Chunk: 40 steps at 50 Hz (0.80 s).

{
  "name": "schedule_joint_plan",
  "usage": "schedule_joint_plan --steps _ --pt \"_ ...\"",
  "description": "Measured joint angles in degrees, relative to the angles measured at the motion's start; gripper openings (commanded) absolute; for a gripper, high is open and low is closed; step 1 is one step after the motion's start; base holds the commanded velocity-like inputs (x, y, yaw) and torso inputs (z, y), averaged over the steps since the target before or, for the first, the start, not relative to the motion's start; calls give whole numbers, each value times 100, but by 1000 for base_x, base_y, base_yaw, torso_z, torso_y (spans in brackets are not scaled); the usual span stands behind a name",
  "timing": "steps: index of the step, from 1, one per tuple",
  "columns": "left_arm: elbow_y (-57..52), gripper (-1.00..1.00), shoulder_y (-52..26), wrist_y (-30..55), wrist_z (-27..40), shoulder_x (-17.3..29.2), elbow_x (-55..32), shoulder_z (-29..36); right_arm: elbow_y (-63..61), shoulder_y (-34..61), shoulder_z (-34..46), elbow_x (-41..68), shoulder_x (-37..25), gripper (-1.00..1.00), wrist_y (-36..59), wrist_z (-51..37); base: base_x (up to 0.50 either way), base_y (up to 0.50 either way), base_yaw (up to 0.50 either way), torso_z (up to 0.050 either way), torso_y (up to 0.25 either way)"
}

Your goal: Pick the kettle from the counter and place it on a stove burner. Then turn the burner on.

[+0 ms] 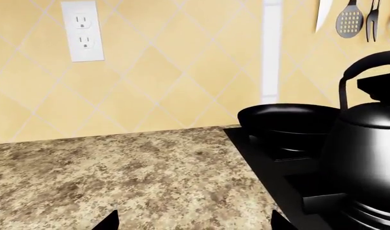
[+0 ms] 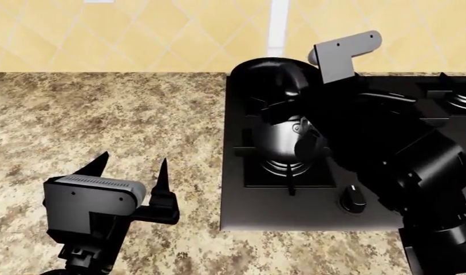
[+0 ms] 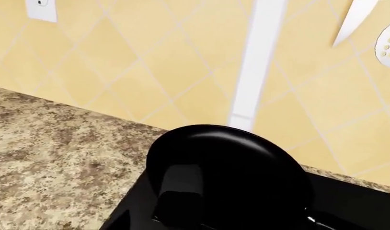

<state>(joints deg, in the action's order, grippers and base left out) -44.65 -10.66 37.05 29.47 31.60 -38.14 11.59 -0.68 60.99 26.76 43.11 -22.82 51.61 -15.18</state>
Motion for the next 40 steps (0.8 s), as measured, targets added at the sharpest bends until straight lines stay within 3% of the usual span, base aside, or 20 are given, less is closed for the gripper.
schedule_joint_plan --steps 40 --pt "-60 100 40 -59 42 50 -58 12 -1489 167 -692 1008 -232 100 1130 -1101 0 0 0 0 0"
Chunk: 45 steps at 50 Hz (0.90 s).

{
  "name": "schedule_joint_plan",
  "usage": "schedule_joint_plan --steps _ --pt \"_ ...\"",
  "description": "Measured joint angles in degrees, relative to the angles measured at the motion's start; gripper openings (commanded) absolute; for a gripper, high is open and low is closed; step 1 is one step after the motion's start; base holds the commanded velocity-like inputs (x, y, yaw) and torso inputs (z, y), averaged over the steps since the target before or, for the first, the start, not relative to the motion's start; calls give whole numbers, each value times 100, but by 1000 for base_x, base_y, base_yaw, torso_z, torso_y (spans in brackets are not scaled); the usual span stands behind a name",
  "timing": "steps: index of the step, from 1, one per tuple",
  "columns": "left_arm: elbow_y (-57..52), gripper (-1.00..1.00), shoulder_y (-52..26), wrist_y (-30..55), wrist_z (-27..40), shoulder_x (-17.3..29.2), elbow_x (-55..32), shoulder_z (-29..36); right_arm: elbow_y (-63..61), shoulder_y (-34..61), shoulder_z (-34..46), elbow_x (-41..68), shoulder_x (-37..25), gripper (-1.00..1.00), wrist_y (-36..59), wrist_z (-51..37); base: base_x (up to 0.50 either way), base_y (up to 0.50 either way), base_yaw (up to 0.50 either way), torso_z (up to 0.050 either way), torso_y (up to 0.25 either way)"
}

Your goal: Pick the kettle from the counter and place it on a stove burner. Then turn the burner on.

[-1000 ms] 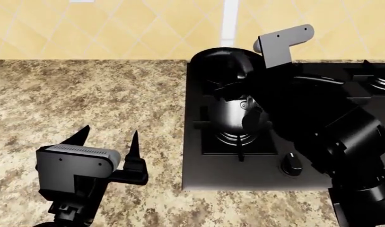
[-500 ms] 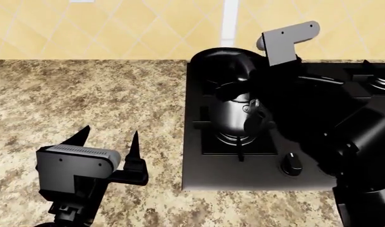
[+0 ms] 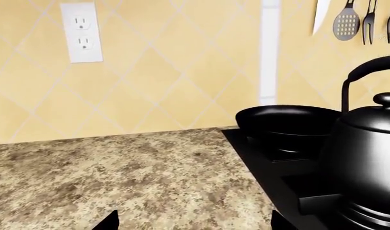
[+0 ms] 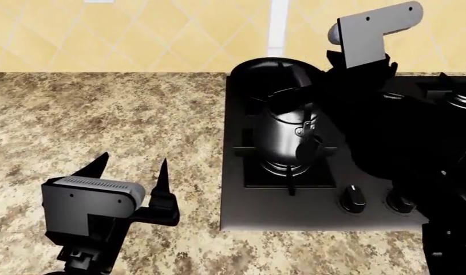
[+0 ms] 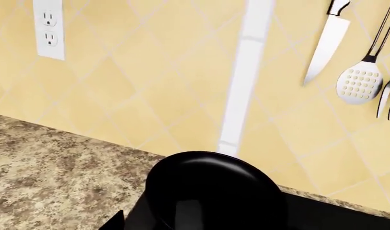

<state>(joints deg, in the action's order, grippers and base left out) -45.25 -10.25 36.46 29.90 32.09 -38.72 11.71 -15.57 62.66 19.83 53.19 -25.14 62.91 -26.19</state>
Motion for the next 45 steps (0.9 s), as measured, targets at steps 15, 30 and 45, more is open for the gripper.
schedule_joint_plan --steps 15,30,45 --pt "-112 100 -64 87 62 36 -73 22 -1178 -282 -1038 2466 -101 100 1259 -2352 0 0 0 0 0" --pt "-242 100 -127 183 133 93 -196 -6 -2070 -639 -1482 5303 -747 100 992 -4877 0 0 0 0 0" --pt "-337 100 -186 269 204 130 -264 22 -3078 -2027 -2178 6411 -1484 100 156 -5853 0 0 0 0 0"
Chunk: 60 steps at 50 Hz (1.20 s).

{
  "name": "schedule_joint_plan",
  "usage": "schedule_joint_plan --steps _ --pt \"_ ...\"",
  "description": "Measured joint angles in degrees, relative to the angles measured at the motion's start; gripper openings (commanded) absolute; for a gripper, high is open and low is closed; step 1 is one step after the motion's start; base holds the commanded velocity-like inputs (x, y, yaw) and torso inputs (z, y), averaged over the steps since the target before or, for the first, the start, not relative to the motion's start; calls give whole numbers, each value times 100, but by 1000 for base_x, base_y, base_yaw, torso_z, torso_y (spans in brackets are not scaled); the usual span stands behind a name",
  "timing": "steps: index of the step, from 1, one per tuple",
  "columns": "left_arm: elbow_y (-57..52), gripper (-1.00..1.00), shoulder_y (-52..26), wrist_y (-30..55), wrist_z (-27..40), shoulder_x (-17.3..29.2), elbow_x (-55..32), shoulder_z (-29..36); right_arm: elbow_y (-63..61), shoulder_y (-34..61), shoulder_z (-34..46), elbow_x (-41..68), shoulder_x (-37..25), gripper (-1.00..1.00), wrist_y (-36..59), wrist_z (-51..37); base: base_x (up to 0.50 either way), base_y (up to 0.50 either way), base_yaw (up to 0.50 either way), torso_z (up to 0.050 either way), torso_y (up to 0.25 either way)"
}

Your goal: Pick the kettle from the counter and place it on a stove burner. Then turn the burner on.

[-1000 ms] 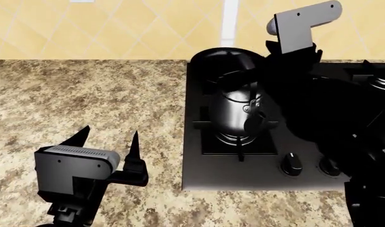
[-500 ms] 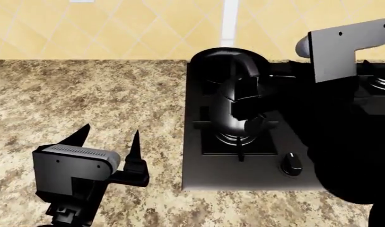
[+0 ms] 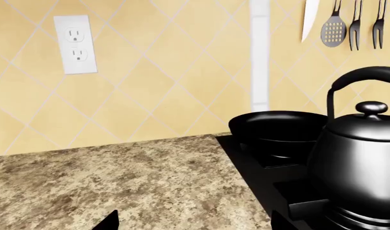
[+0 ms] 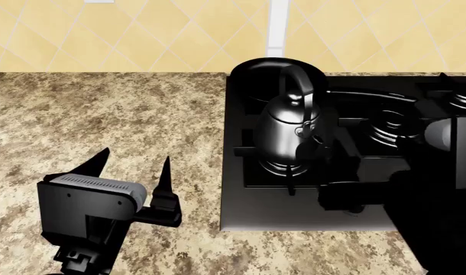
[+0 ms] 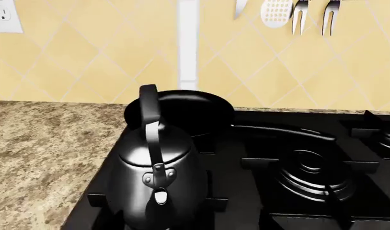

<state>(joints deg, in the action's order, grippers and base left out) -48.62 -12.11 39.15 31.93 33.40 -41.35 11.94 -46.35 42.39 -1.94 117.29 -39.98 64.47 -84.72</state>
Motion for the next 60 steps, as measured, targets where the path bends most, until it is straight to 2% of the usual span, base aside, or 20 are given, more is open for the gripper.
schedule_joint_plan --steps 10,17,26,45,60 --pt "-32 100 -11 11 25 18 -15 21 -452 -1344 -1048 176 -252 100 -278 73 0 0 0 0 0" --pt "-30 100 -25 15 33 21 -22 44 -544 -2167 -1747 -36 -100 100 -160 468 0 0 0 0 0" --pt "12 100 -52 3 26 11 -20 83 -487 -2743 -2210 -577 282 100 117 1115 0 0 0 0 0" --pt "111 100 -14 -93 -4 0 29 144 -217 -3021 -2236 -1343 644 100 493 1736 0 0 0 0 0" --pt "193 100 21 -159 -22 0 79 195 170 -2652 -1823 -2062 789 100 702 2179 0 0 0 0 0"
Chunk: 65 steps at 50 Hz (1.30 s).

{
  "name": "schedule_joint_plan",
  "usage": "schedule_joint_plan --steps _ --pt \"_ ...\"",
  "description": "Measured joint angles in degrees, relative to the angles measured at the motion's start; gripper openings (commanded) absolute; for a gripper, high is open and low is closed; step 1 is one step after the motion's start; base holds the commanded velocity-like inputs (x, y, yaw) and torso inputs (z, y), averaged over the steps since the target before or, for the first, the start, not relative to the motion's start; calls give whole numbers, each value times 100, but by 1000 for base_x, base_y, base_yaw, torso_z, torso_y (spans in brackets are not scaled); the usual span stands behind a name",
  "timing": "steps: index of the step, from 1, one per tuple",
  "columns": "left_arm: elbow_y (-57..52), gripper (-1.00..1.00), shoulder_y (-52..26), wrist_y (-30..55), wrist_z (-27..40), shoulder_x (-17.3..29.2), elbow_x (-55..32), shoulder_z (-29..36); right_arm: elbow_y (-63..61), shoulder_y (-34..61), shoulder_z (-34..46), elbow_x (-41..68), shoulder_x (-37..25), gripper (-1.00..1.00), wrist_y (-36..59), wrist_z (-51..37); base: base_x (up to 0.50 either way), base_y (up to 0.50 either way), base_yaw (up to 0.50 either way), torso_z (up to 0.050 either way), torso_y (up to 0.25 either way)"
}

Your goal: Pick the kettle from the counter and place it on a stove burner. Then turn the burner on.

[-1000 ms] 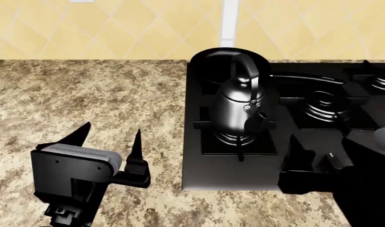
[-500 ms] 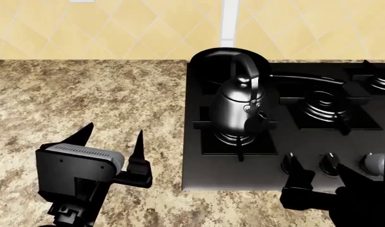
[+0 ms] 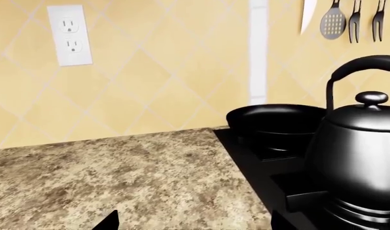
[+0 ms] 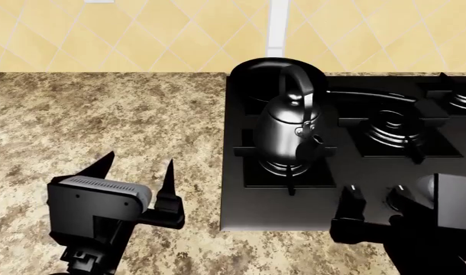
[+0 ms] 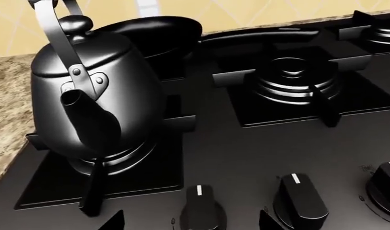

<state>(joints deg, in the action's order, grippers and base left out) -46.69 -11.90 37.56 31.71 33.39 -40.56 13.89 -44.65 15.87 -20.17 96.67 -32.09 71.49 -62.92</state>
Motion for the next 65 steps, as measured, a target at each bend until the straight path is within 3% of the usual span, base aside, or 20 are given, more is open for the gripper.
schedule_joint_plan --steps 13,60,61,65 --pt "76 100 -57 21 4 -13 19 62 216 -80 88 -589 51 100 43 465 0 0 0 0 0" --pt "148 100 -87 -16 40 2 17 153 727 1 691 -1194 -36 100 53 886 0 0 0 0 0" --pt "149 100 -86 -19 41 2 17 154 726 -4 697 -1206 -37 -100 47 896 0 0 0 0 0" --pt "152 100 -87 -25 45 3 16 158 723 -13 726 -1274 -43 -100 20 947 0 0 0 0 0"
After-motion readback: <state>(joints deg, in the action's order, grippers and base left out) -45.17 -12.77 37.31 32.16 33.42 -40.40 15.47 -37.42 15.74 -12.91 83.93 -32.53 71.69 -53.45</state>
